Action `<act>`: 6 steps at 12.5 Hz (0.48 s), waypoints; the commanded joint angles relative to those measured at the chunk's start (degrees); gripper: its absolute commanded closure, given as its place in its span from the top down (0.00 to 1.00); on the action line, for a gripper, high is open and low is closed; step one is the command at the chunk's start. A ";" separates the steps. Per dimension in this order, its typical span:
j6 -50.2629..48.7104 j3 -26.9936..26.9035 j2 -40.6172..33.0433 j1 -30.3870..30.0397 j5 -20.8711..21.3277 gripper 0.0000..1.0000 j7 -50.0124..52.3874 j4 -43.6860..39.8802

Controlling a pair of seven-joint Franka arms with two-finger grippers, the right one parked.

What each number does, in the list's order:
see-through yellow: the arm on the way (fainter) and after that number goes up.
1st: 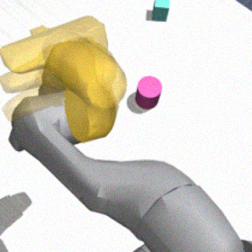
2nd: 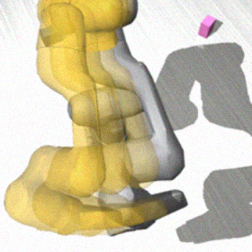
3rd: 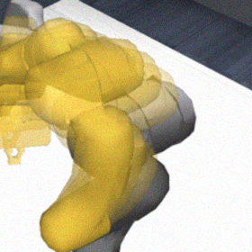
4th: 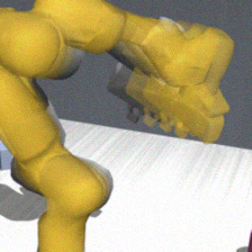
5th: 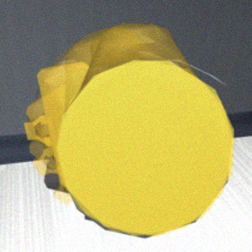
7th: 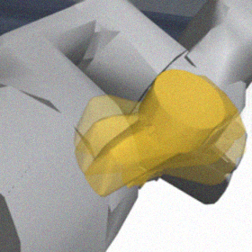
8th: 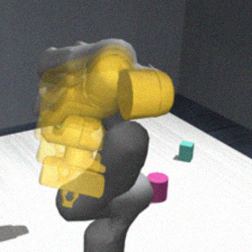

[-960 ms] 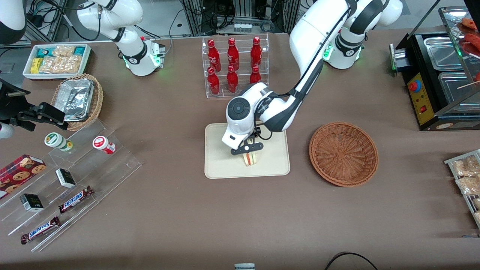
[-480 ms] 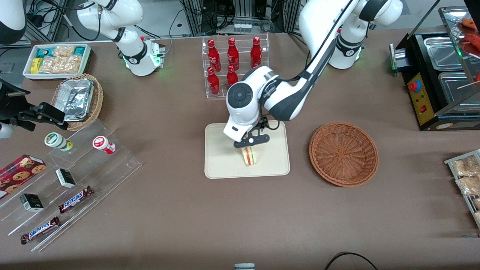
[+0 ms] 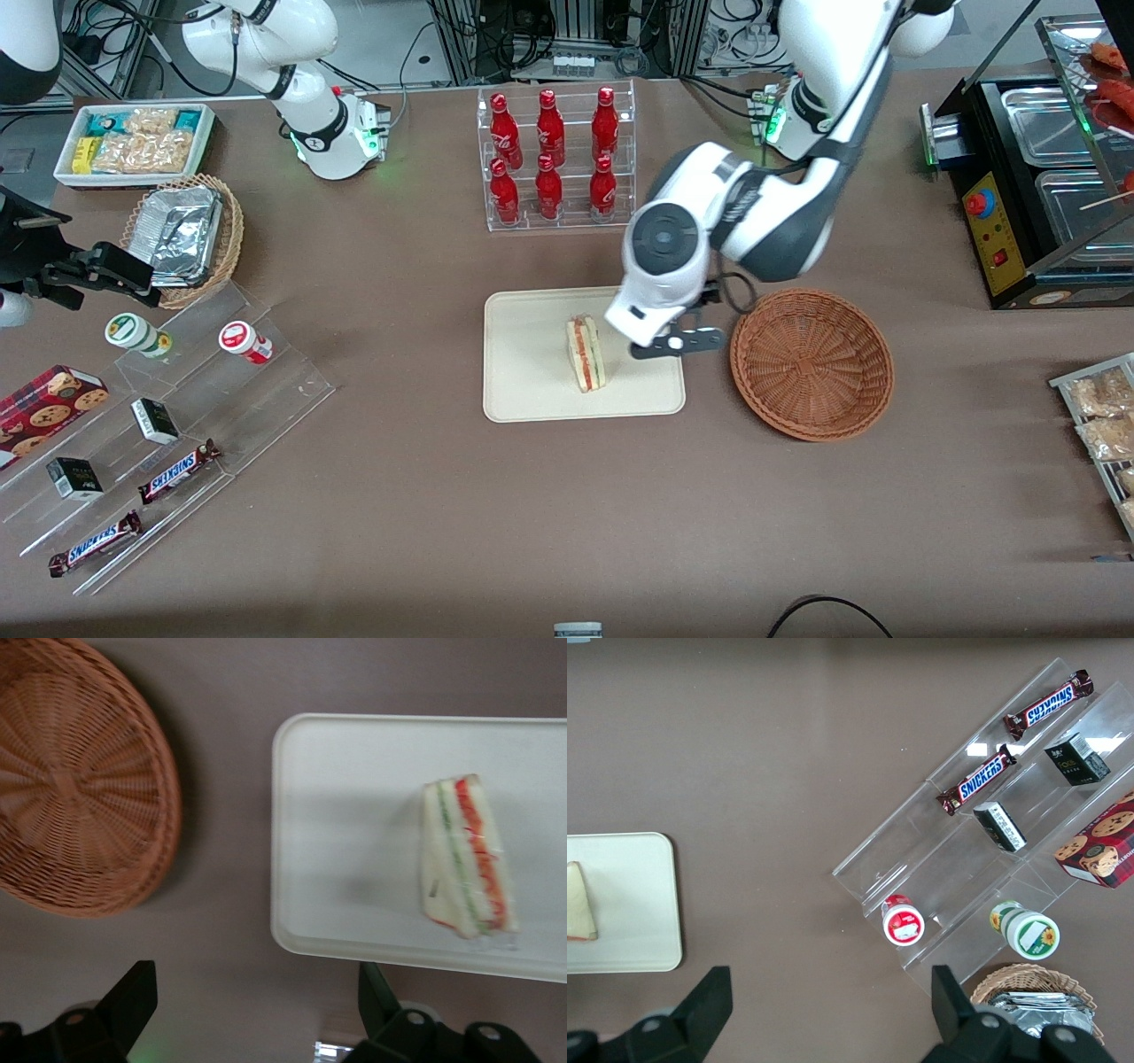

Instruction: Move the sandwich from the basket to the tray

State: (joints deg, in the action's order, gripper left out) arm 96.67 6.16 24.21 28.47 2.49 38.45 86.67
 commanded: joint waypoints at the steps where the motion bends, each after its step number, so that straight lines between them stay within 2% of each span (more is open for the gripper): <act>1: 0.09 0.34 -8.90 -6.65 0.15 1.00 -10.19 9.29; 4: -1.04 0.43 -15.32 -14.12 0.15 1.00 -21.54 14.92; 6: -4.72 0.34 -17.44 -17.56 0.15 1.00 -27.88 14.94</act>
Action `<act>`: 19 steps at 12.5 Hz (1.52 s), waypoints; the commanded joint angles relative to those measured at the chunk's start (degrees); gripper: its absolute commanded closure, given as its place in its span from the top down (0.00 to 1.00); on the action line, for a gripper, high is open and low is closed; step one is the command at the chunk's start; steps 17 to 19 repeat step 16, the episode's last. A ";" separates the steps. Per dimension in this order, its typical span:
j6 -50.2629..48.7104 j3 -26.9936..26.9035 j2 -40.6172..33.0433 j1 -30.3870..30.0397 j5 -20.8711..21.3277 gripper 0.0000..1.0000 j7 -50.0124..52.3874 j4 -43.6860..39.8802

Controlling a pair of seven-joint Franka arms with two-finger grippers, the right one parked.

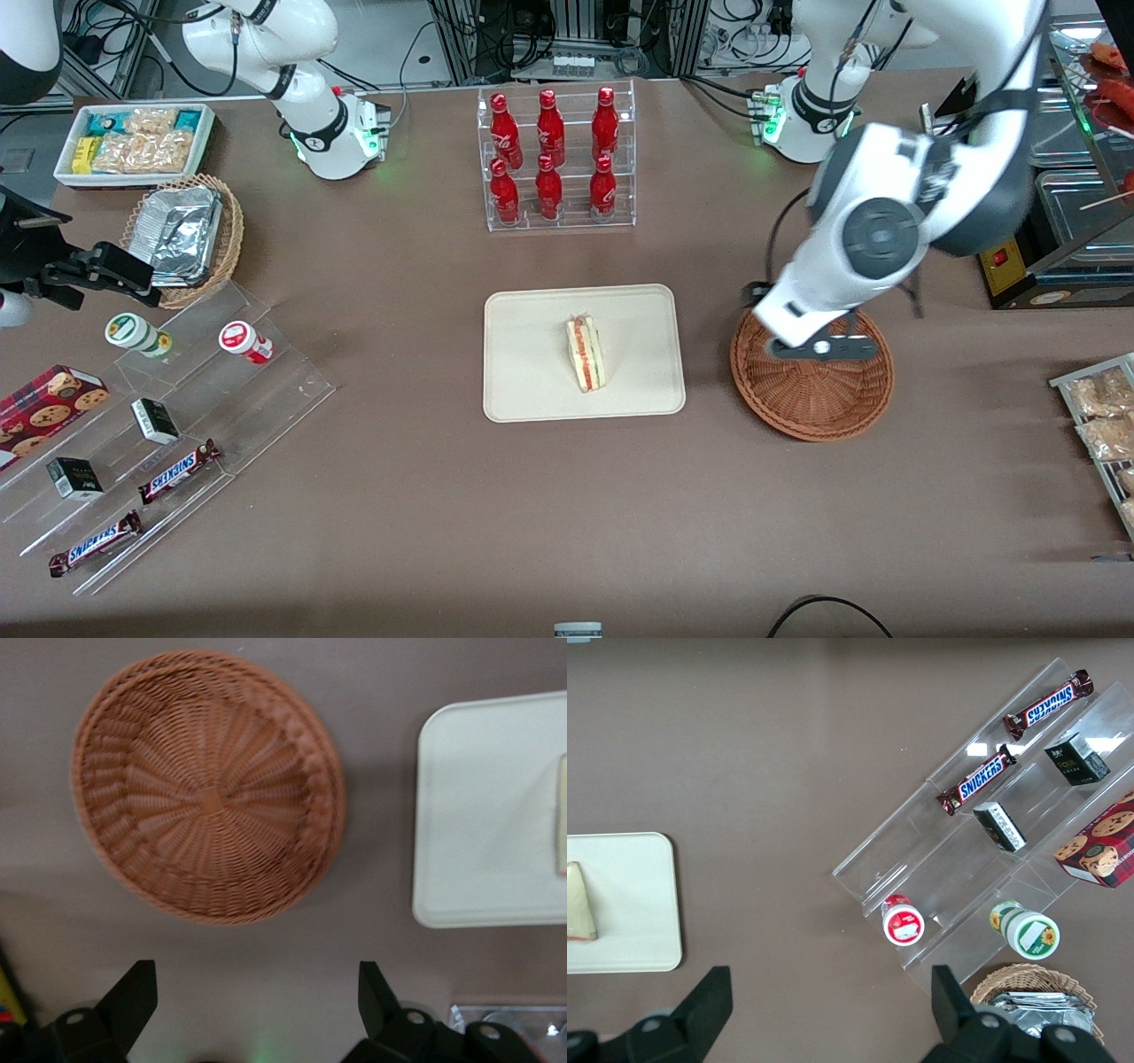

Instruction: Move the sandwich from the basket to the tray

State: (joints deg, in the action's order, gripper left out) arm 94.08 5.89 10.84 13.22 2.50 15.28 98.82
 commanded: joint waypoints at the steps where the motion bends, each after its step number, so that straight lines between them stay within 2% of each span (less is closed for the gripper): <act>1: -3.80 0.62 -5.29 -4.41 0.13 1.00 -7.61 2.87; 3: -5.74 0.62 -7.67 -8.10 0.13 1.00 -11.40 2.70; 6: -10.39 2.10 -11.27 -17.06 -0.13 1.00 -18.25 2.00; 10: -16.81 4.21 -12.51 -24.37 -0.04 1.00 -19.59 -5.11; 14: -19.20 3.70 -12.60 -25.52 0.31 1.00 -19.24 -9.87; 19: -19.11 2.38 -12.78 -25.52 0.31 1.00 -18.89 -9.87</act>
